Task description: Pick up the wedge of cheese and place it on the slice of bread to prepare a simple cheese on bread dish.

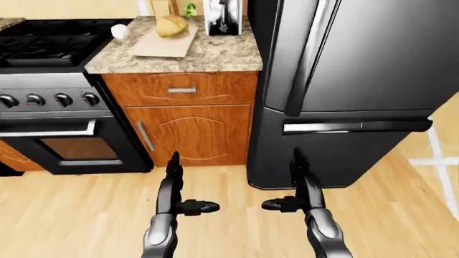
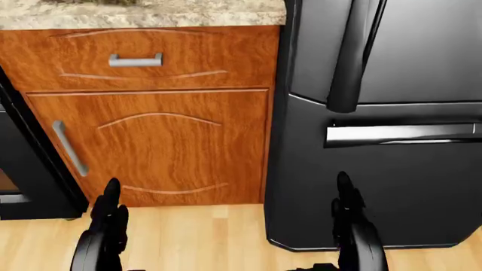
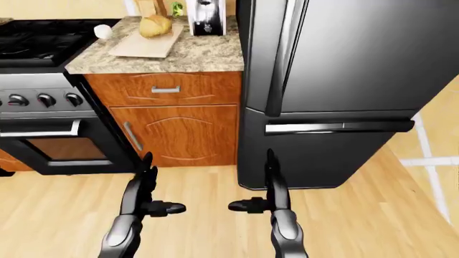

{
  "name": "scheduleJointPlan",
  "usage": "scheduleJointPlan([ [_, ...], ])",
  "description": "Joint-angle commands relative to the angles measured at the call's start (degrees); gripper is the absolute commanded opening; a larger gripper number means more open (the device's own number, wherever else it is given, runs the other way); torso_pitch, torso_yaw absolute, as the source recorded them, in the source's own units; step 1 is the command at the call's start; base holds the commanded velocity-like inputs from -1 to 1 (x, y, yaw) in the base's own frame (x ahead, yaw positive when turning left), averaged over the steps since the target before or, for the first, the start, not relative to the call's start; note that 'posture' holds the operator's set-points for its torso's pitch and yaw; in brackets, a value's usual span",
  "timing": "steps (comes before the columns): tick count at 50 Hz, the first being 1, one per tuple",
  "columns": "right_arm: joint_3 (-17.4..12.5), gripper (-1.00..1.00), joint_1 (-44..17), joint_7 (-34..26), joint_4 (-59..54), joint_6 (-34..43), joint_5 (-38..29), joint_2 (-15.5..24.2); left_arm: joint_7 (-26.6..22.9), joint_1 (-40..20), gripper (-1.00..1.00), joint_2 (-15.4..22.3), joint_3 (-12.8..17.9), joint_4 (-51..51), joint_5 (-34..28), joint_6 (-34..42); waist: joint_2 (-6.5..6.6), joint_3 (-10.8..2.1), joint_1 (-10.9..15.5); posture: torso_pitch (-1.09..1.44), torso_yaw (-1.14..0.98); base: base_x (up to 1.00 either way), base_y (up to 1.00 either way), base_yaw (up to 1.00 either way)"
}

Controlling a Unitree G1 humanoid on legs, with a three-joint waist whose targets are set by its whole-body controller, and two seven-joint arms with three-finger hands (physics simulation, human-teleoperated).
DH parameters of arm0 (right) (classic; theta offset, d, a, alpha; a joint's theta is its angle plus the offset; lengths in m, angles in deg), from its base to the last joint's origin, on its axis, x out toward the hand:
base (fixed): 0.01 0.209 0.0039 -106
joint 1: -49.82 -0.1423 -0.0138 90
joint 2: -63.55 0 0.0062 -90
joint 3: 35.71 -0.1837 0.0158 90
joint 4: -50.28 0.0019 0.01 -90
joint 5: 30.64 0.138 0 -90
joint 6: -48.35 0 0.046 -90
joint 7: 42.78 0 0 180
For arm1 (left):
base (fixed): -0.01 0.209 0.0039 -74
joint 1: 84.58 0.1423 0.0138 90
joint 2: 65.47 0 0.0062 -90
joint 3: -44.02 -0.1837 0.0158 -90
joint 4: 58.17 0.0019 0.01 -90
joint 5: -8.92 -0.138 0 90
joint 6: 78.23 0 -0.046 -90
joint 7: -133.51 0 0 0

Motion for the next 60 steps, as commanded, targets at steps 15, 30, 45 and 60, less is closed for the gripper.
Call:
scheduleJointPlan([
  [15,0.51,1.00,-3.40,1.69,10.93,3.00,-0.88,-0.01,-0.39,-1.88,1.00,0.80,0.22,-16.54,-1.03,6.84,-0.21,-4.69,0.41,0.00,0.00,0.00,0.00,0.00],
  [30,1.20,1.00,-5.55,1.52,24.17,13.92,-1.23,0.07,-2.03,-9.88,1.00,3.73,5.58,-39.49,-0.16,30.82,-0.62,-4.52,0.06,0.00,0.00,0.00,0.06,0.00],
  [45,1.97,1.00,-6.44,1.08,25.70,16.45,0.88,-0.41,-1.86,-10.27,1.00,5.31,7.45,-42.25,0.79,31.71,4.68,-4.17,-0.20,0.00,0.00,0.00,0.65,0.00],
  [60,2.60,1.00,-6.57,0.82,24.10,14.68,1.26,-0.68,-2.44,-10.41,1.00,5.42,8.34,-43.35,0.86,32.43,-0.25,-3.71,-0.26,0.00,0.00,0.00,0.56,0.00],
])
